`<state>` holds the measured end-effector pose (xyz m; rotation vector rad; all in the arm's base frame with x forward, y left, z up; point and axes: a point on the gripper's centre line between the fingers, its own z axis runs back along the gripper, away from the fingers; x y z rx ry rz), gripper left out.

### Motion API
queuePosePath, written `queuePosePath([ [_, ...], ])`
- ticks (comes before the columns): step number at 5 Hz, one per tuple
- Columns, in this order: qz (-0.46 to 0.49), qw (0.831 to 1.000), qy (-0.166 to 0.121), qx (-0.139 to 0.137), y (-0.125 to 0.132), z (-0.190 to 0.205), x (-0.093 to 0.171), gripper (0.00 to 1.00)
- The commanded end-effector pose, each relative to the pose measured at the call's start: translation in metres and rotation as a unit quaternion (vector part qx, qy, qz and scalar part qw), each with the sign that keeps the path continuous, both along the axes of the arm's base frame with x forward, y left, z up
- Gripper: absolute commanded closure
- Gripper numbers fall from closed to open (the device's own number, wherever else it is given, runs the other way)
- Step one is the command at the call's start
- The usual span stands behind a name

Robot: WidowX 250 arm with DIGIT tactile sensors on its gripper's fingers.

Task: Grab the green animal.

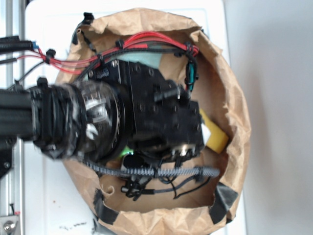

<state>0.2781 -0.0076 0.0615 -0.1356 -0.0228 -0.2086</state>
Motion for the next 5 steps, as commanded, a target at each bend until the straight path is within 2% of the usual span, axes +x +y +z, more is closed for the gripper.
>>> queuePosePath([
  [1,0.065,0.992,-0.100,0.040,0.025,0.087,-0.003,1.00],
  [2,0.101,0.985,-0.122,0.069,0.037,0.114,-0.007,1.00],
  [3,0.127,0.980,-0.133,0.079,0.042,0.134,-0.006,1.00],
  [4,0.144,0.977,-0.143,0.068,0.041,0.160,-0.005,1.00],
  [5,0.144,0.976,-0.145,0.071,0.039,0.169,-0.007,1.00],
])
